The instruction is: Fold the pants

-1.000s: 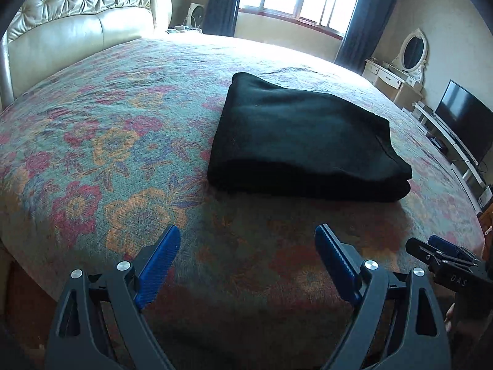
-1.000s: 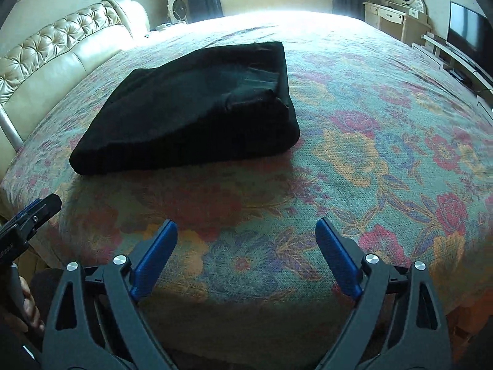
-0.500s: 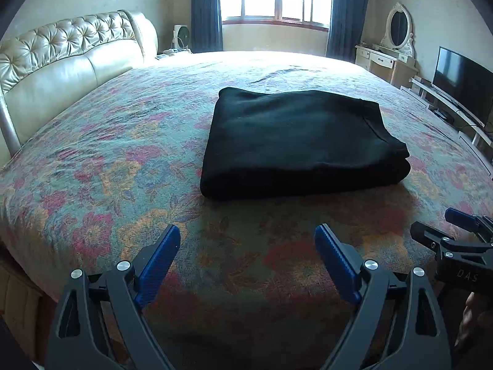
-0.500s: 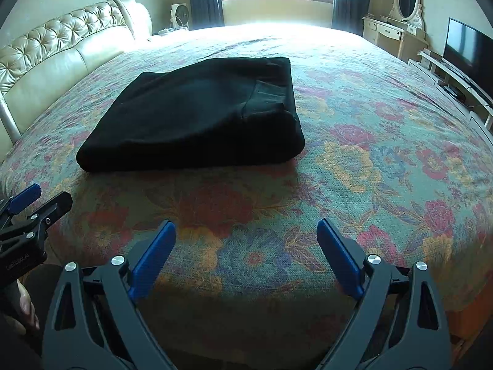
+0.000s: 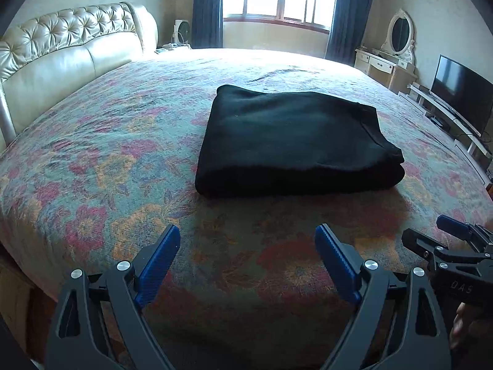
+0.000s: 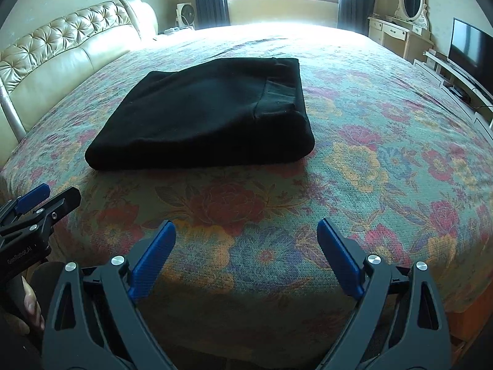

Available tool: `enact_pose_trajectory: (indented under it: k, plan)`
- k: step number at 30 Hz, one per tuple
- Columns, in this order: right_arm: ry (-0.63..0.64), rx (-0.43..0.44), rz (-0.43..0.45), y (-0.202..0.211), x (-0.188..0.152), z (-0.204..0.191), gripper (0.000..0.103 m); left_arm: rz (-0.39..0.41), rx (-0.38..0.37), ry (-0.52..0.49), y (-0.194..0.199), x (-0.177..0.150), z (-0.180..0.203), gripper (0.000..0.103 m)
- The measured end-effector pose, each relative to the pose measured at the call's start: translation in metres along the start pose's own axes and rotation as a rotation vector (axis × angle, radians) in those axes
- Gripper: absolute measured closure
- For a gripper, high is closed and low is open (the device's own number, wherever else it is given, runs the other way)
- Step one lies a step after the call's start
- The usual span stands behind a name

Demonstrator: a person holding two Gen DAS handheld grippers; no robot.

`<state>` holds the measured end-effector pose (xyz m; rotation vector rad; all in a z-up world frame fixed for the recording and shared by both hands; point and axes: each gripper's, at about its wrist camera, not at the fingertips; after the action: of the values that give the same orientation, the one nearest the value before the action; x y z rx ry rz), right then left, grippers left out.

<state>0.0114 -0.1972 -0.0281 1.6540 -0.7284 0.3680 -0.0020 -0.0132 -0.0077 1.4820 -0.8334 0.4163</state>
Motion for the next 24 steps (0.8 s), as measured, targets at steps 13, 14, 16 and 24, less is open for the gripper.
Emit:
enact_pose_trajectory:
  k: [13, 14, 16, 24]
  plan:
    - [0.001, 0.022, -0.018, 0.0, -0.002, -0.005, 0.01, -0.087, 0.007, 0.0, -0.006, 0.006, 0.0, 0.015]
    - [0.001, 0.024, -0.019, 0.0, -0.002, -0.005, 0.01, -0.076, 0.015, -0.001, -0.004, 0.006, 0.001, 0.015]
    - [-0.001, 0.028, -0.021, 0.0, -0.003, -0.005, 0.01, -0.043, 0.015, -0.002, 0.002, 0.007, 0.001, 0.015]
    - [-0.002, 0.046, -0.039, -0.003, -0.005, -0.006, 0.01, 0.029, 0.045, -0.043, 0.017, 0.011, 0.007, 0.015]
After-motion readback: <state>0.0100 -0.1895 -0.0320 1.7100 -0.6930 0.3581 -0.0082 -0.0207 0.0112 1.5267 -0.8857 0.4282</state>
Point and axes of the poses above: each gripper's, at about its wrist camera, not at the fingertips, and y roughly against the way its jaws point, z to its right, x to its top, and after that the axes turned 13 degrees about -y, right-handed
